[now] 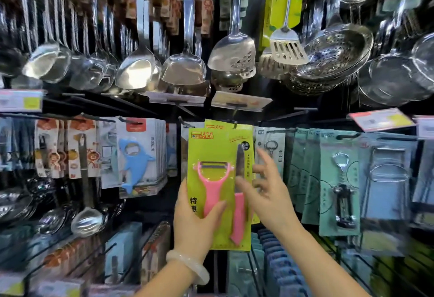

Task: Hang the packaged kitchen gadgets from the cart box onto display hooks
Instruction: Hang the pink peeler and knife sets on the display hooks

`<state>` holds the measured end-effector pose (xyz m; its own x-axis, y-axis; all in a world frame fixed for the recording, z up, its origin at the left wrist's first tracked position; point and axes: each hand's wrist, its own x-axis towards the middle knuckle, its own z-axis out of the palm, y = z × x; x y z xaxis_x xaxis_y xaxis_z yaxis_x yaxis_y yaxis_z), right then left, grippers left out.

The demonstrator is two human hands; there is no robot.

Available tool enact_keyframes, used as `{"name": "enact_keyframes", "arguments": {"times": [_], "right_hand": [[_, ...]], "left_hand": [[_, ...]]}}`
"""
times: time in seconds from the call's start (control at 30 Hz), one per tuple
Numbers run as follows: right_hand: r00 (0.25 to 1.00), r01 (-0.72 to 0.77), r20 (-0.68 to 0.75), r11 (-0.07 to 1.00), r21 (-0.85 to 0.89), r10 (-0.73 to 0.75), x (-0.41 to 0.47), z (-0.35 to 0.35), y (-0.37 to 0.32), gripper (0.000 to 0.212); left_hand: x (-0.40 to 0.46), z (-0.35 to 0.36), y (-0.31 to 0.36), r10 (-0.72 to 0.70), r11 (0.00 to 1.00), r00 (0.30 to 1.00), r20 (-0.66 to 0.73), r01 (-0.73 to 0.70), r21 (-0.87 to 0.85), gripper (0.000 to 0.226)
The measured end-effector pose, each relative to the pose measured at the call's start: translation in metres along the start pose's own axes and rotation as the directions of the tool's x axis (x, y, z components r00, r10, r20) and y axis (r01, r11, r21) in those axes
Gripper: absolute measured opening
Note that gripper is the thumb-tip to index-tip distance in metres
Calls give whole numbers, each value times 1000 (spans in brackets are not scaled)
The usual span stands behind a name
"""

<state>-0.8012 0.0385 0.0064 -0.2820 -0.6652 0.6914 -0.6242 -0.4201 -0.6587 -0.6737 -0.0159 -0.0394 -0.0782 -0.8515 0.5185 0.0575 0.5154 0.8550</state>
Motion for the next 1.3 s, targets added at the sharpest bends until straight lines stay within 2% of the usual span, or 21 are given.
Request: {"name": "enact_keyframes", "arguments": {"times": [0.03,0.1,0.23,0.47,0.7,0.83,0.9,0.97,1.0,1.03,1.07,1.1,1.13,1.23,1.3], "right_hand": [[998,37,52,994,-104,-32,1,-2,-1,72],[996,79,54,967,-243,-68,8,-8,-2,84],[999,45,-5,939,-342,-49,26,-19,-3,91],[998,47,46,910,-412,-31,32,-11,1,91],[995,-21,78,904,-427,60,43,-4,15,93],[994,-67,50,899,-432,98,52,7,28,94],[994,-88,19,905,-416,105,52,12,33,94],[995,-85,6,880,-467,99,50,14,36,94],[995,-87,5,859,-505,104,46,13,37,94],[994,-91,5,845,-528,110,41,12,40,93],[994,-93,0,840,-534,110,35,10,42,91],[994,-93,-8,837,-539,106,28,7,44,89],[995,-93,-23,826,-555,97,19,3,47,86],[995,-100,-78,772,-628,65,-14,-16,54,79],[992,-116,-119,694,-710,44,-38,-38,62,79]], "left_hand": [[2,6,2,15,1000,1000,11,-15,5,96],[6,15,6,36,999,998,49,-38,25,95],[14,26,14,78,993,991,107,-86,75,91],[18,26,4,60,991,996,69,-67,113,92],[35,31,-9,19,989,997,73,-29,145,90],[52,34,-20,-18,967,996,87,-4,253,92],[57,33,-22,-60,919,992,107,13,394,98],[55,32,-19,-110,822,991,78,47,567,101],[50,32,-17,-80,771,995,52,29,636,102],[44,33,-16,23,725,999,38,-43,687,103],[38,34,-19,187,670,981,57,-170,723,108],[34,37,-23,339,582,933,120,-308,752,117],[29,41,-26,434,494,878,202,-420,761,126],[11,64,-36,539,326,753,378,-600,731,125],[-7,89,-38,517,311,717,467,-666,678,120]]}}
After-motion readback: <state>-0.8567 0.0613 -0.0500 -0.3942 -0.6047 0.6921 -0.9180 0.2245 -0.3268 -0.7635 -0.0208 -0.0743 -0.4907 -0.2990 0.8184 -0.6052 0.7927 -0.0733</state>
